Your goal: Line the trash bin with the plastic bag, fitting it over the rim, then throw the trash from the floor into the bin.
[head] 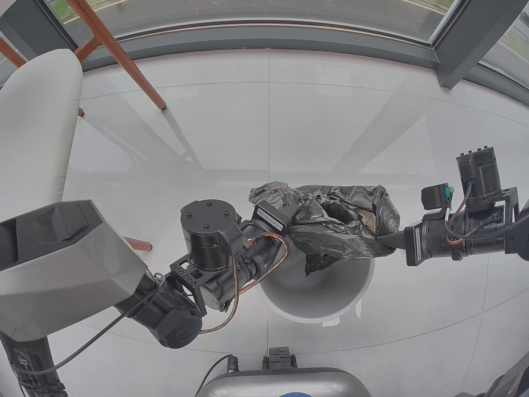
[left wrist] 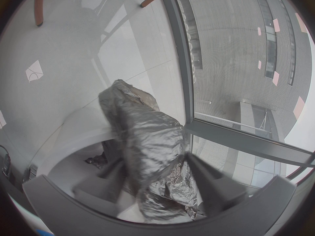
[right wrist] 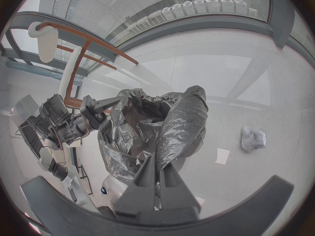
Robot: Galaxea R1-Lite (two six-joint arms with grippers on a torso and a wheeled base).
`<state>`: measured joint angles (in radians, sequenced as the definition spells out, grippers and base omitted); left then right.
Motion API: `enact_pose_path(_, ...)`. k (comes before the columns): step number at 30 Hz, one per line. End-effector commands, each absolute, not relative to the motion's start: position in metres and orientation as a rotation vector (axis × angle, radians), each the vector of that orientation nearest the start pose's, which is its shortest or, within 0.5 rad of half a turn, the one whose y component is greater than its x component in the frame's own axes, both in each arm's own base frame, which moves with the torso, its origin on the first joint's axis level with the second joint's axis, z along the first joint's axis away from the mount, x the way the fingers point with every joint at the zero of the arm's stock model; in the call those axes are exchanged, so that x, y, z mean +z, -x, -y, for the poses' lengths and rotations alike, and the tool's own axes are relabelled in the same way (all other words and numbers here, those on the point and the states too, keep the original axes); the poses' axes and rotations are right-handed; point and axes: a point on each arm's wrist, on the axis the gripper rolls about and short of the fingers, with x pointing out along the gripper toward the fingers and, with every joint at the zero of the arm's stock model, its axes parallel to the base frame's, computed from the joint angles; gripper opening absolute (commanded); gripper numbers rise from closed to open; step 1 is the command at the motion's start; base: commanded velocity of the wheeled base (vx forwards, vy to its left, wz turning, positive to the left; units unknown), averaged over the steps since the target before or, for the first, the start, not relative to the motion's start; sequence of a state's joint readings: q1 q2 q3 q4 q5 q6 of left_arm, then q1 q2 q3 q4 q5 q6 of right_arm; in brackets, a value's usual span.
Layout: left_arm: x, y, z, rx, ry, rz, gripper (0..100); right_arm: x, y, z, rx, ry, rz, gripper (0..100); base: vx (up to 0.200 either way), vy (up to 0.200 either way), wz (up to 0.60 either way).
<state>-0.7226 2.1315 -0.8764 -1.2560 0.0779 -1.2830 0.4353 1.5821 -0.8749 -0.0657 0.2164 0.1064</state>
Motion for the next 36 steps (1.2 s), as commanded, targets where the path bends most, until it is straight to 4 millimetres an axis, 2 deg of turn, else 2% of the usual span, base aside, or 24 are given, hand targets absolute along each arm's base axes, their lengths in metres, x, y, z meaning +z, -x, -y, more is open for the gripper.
enact_pose_path(1, 0.119, -0.288, 0.256, -0.570, 1.243, -0.406, 0, 0.182, -0.240, -0.118, 0.598, -0.025, -0.686, 0, 0.000, 0.000, 0.00)
enact_pose_path(6, 0.125, -0.283, 0.254, -0.577, 1.248, -0.402, 0, 0.182, -0.241, -0.117, 0.592, -0.027, -0.684, 0, 0.000, 0.000, 0.00)
enact_pose_path(8, 0.124, -0.271, 0.241, -0.533, 1.215, -0.444, 0, 0.180, -0.240, -0.112, 0.576, -0.033, -0.693, 0, 0.000, 0.000, 0.00)
enact_pose_path(12, 0.122, -0.261, 0.227, -0.504, 1.202, -0.462, 0, 0.176, -0.244, -0.103, 0.542, -0.040, -0.703, 0, 0.000, 0.000, 0.00)
enact_pose_path(14, 0.124, -0.247, 0.217, -0.496, 1.193, -0.482, 0, 0.173, -0.245, -0.097, 0.524, -0.040, -0.713, 0, 0.000, 0.000, 0.00)
enact_pose_path(18, 0.115, -0.224, 0.211, -0.484, 1.162, -0.540, 0, 0.164, -0.239, -0.093, 0.514, -0.039, -0.749, 0, 0.000, 0.000, 0.00)
enact_pose_path(22, 0.107, -0.219, 0.208, -0.458, 1.150, -0.569, 0, 0.156, -0.238, -0.093, 0.511, -0.036, -0.780, 0, 0.000, 0.000, 0.00)
enact_pose_path(28, 0.100, -0.205, 0.222, -0.487, 1.124, -0.617, 0, 0.140, -0.230, -0.093, 0.510, -0.025, -0.845, 0, 0.000, 0.000, 0.00)
enact_pose_path(36, 0.066, -0.186, 0.245, -0.477, 1.036, -0.737, 0, 0.128, -0.220, -0.091, 0.516, -0.018, -0.898, 0, 0.000, 0.000, 0.00)
